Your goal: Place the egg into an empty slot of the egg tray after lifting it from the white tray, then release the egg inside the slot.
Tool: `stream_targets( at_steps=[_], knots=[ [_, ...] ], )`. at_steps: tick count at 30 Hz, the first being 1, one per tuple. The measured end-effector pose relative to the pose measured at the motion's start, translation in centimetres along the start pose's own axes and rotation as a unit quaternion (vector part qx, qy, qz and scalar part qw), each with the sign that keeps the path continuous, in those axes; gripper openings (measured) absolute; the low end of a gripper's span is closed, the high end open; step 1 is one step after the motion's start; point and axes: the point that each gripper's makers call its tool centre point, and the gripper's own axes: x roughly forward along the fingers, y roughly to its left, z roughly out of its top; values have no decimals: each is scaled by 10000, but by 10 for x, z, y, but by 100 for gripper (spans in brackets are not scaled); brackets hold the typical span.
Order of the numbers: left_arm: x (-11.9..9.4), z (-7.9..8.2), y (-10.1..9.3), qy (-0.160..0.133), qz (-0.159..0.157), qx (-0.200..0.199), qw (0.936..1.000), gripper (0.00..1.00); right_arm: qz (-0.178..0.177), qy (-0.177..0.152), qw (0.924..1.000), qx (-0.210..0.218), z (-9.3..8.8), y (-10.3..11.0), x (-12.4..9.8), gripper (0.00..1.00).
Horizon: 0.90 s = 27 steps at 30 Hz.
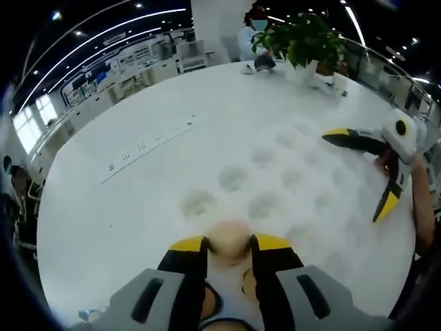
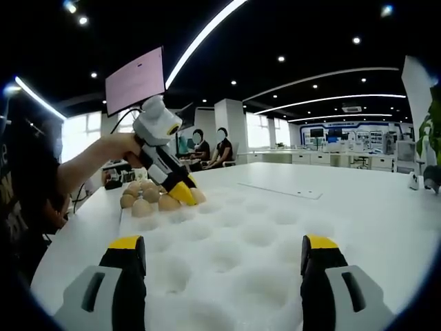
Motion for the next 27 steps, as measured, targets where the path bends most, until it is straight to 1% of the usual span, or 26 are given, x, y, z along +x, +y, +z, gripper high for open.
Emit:
stream_targets(
  at_steps=[11, 13, 14, 15, 16, 17, 18, 19, 20, 21, 22, 23, 24, 27],
  knots=[
    [-7, 0, -3, -116, -237, -45, 9996, 23, 5, -26, 10000, 12, 0, 0, 0, 97],
    [-13, 6, -4, -263, -292, -40, 9992, 20, 5, -30, 10000, 14, 0, 1, 0, 97],
    [-15, 9, -4, -325, -311, -49, 9990, 17, 5, -32, 10000, 14, 0, 1, 0, 97],
    [-18, 11, -5, -349, -321, -31, 9989, 13, 6, -33, 10000, 15, 0, 1, 0, 97],
    [-18, 12, -5, -326, -340, 54, 9989, 12, 7, -34, 10000, 16, 0, 1, 0, 97],
    [-17, 10, -6, -262, -342, 103, 9990, 13, 7, -36, 10000, 17, 0, 1, 0, 97],
    [-16, 9, -6, -261, -340, 100, 9990, 15, 7, -41, 10000, 19, 0, 1, 0, 97],
    [-14, 7, -6, -197, -336, 91, 9992, 19, 7, -43, 10000, 19, 0, 1, 0, 97],
    [-10, -1, -8, -42, -366, -30, 9993, 24, 7, -46, 10000, 20, 0, 1, -1, 97],
    [-6, -8, -9, 70, -373, -144, 9992, 27, 8, -52, 10000, 23, 0, 1, -1, 97],
    [-4, -13, -10, 157, -373, -166, 9990, 29, 9, -56, 10000, 24, 0, 1, -1, 97],
    [-1, -5, -12, -159, -395, -336, 9985, 30, 10, -59, 10000, 24, 0, 1, -1, 97],
    [-2, -7, -9, -108, -363, -220, 9990, 29, 10, -59, 10000, 25, 0, 1, -1, 97],
    [0, -6, -6, -137, -223, -287, 9992, 27, 6, -50, 10000, 21, 0, 1, -1, 97]
  ],
)
